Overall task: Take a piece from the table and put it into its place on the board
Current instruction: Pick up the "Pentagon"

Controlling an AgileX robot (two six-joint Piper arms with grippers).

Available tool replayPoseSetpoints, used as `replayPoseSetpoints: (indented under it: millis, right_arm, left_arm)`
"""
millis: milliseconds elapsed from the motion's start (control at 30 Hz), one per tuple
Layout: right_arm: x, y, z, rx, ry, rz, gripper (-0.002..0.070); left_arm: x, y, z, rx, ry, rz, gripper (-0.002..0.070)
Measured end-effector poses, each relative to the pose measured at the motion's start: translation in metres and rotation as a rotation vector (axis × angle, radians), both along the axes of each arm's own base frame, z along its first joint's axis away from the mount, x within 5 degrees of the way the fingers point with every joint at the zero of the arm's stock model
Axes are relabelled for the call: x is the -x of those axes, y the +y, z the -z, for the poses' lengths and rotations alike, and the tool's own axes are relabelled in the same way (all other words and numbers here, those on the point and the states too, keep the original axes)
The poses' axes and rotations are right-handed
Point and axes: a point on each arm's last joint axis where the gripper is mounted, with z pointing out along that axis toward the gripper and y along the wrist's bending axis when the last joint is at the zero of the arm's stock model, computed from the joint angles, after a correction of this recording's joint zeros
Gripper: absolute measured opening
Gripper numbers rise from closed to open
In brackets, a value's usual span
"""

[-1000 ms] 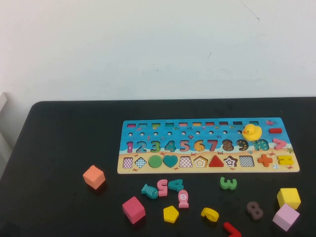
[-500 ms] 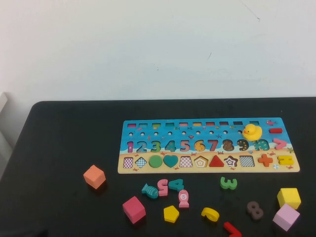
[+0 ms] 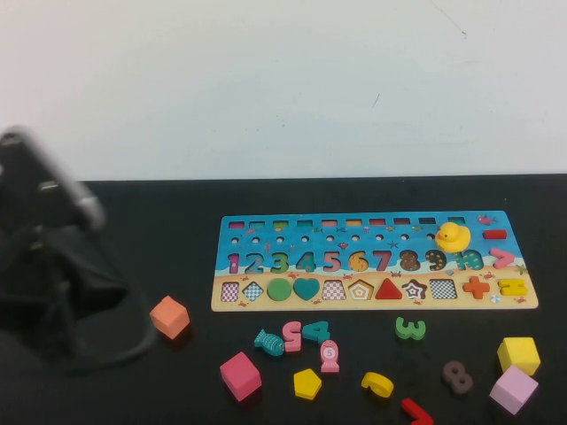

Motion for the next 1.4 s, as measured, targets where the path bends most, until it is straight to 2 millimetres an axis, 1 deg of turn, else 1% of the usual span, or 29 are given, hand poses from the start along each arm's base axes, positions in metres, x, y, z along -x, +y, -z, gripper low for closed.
replayPoseSetpoints:
  millis: [133, 267, 467, 567, 667, 800, 933, 1100, 1167, 1233, 1400]
  right_arm:
    - [0.0, 0.0, 0.0, 0.0, 0.0, 0.0, 0.0019]
    - [0.0, 0.0, 0.0, 0.0, 0.0, 0.0, 0.0019]
    - [0.0, 0.0, 0.0, 0.0, 0.0, 0.0, 0.0019]
    - [0.0, 0.0, 0.0, 0.0, 0.0, 0.0, 0.0019]
    - [0.0, 0.0, 0.0, 0.0, 0.0, 0.0, 0.0019]
    - [0.0, 0.0, 0.0, 0.0, 0.0, 0.0, 0.0019]
    - [0.0, 0.0, 0.0, 0.0, 0.0, 0.0, 0.0019]
    - [0.0, 0.0, 0.0, 0.0, 0.0, 0.0, 0.0019]
    - [0.0, 0.0, 0.0, 0.0, 0.0, 0.0, 0.0019]
    - [0.0, 0.0, 0.0, 0.0, 0.0, 0.0, 0.0019]
    - [0.0, 0.0, 0.0, 0.0, 0.0, 0.0, 0.0019]
  left_arm:
    - [-0.029, -0.018, 0.01, -0.099, 0.06, 0.062, -0.0002]
    - [-0.052, -0.042, 0.021, -0.169, 0.123, 0.132, -0.0001]
    - [-0.079, -0.079, 0.036, -0.251, 0.182, 0.236, -0.0001]
    - [-0.089, -0.098, 0.044, -0.305, 0.205, 0.28, -0.0001]
    - [-0.095, -0.116, 0.052, -0.361, 0.213, 0.322, -0.0001]
    - [-0.099, -0.141, 0.064, -0.392, 0.23, 0.351, -0.0002]
    - [-0.101, -0.165, 0.078, -0.406, 0.281, 0.323, -0.0001]
    - [-0.103, -0.185, 0.102, -0.496, 0.377, 0.329, 0.0008]
    - [-0.103, -0.191, 0.111, -0.526, 0.411, 0.348, 0.0044]
    - [-0.101, -0.197, 0.122, -0.56, 0.426, 0.385, 0.0109]
    - [-0.099, -0.209, 0.142, -0.63, 0.409, 0.516, 0.0375]
